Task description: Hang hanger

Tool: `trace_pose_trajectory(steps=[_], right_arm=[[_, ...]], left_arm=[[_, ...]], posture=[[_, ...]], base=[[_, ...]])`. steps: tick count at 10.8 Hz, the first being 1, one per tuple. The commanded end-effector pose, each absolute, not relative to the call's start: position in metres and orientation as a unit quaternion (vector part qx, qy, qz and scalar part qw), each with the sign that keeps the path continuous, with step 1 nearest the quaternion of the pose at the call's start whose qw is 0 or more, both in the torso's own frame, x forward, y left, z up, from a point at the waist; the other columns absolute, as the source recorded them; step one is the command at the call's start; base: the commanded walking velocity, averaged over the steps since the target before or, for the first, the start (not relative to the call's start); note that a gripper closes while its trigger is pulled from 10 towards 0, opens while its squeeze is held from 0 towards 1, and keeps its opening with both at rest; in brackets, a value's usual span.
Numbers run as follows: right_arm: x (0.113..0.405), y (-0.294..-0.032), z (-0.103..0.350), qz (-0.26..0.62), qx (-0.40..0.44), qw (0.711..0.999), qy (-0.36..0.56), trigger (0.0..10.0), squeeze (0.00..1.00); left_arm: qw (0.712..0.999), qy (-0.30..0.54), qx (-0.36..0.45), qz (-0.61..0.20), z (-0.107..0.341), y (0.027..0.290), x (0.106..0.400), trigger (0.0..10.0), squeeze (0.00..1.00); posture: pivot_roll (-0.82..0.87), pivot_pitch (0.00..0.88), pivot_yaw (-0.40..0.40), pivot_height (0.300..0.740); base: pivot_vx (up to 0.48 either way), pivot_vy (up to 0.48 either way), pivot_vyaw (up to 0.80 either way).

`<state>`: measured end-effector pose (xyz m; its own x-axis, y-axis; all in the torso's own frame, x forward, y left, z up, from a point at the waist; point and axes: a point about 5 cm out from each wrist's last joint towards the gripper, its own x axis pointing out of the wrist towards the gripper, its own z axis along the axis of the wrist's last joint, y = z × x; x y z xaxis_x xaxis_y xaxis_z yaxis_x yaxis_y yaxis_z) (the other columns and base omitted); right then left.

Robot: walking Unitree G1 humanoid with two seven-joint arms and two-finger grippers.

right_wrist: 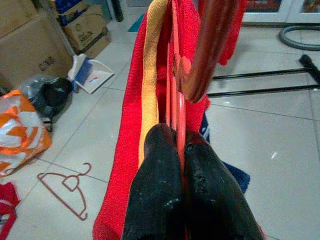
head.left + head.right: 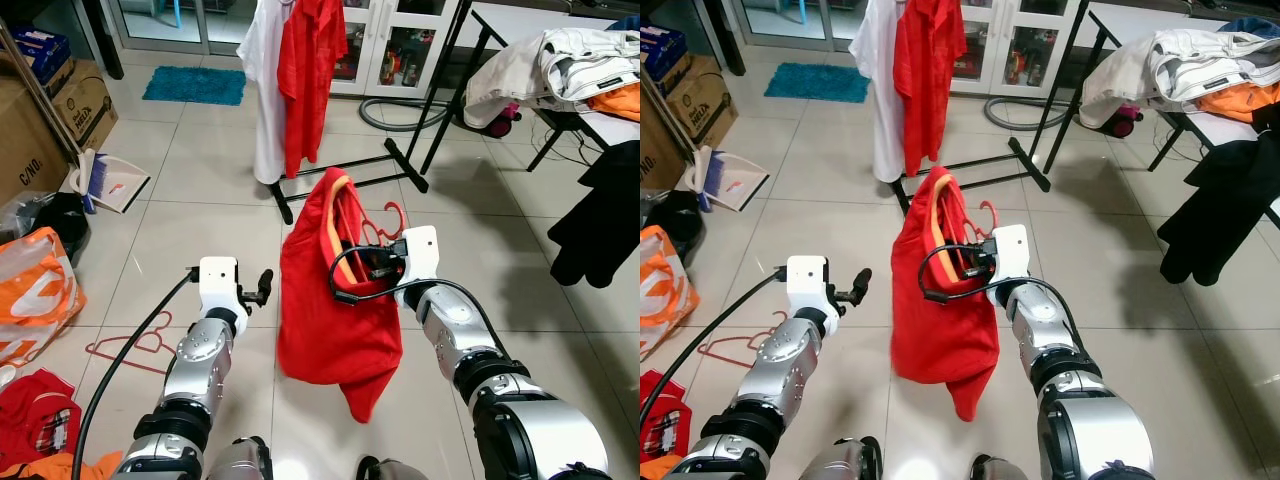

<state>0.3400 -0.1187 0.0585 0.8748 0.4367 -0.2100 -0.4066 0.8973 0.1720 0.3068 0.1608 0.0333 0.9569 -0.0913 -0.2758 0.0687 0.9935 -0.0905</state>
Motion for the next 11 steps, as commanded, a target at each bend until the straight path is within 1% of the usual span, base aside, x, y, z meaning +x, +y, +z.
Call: trace_pose_trajectory(steps=[1, 3, 4, 5, 6, 9, 11], right_arm=[[0.347, -0.12, 0.073, 0.228, 0.074, 0.966, 0.092, 0.0, 0.0], [0.35, -0.125, 0.081, 0.28, 0.067, 0.953, 0.093, 0.0, 0.0], [0.354, -0.133, 0.087, 0.281, 0.058, 0.954, 0.086, 0.0, 0.0], [0.358, -0.142, 0.091, 0.257, 0.055, 0.961, 0.085, 0.0, 0.0], [0.36, -0.146, 0.091, 0.223, 0.062, 0.969, 0.084, 0.0, 0.0], [0.349, -0.132, 0.075, 0.233, 0.064, 0.965, 0.101, 0.0, 0.0], [0.351, -0.131, 0.075, 0.219, 0.074, 0.967, 0.106, 0.0, 0.0]], left_arm=[[0.99, 0.134, -0.034, -0.04, 0.037, 0.16, 0.309, 10.0, 0.0], [0.99, 0.137, -0.021, -0.008, 0.039, 0.178, 0.312, 10.0, 0.0], [0.991, 0.135, -0.016, -0.003, 0.04, 0.182, 0.313, 10.0, 0.0], [0.991, 0.134, -0.011, -0.002, 0.04, 0.182, 0.313, 10.0, 0.0], [0.992, 0.129, -0.012, -0.003, 0.039, 0.177, 0.312, 10.0, 0.0], [0.992, 0.128, -0.013, -0.012, 0.037, 0.17, 0.31, 10.0, 0.0], [0.991, 0.13, -0.016, -0.008, 0.036, 0.172, 0.309, 10.0, 0.0]], posture=[[0.01, 0.085, -0.067, 0.74], [0.02, 0.086, -0.067, 0.74], [0.02, 0.083, -0.068, 0.74], [0.02, 0.077, -0.069, 0.74], [0.02, 0.074, -0.07, 0.74], [0.03, 0.072, -0.083, 0.74], [0.02, 0.076, -0.083, 0.74]], base=[[0.0, 0.0, 0.0], [0.0, 0.0, 0.0], [0.0, 0.0, 0.0], [0.0, 0.0, 0.0], [0.0, 0.0, 0.0], [0.0, 0.0, 0.0], [0.0, 0.0, 0.0]])
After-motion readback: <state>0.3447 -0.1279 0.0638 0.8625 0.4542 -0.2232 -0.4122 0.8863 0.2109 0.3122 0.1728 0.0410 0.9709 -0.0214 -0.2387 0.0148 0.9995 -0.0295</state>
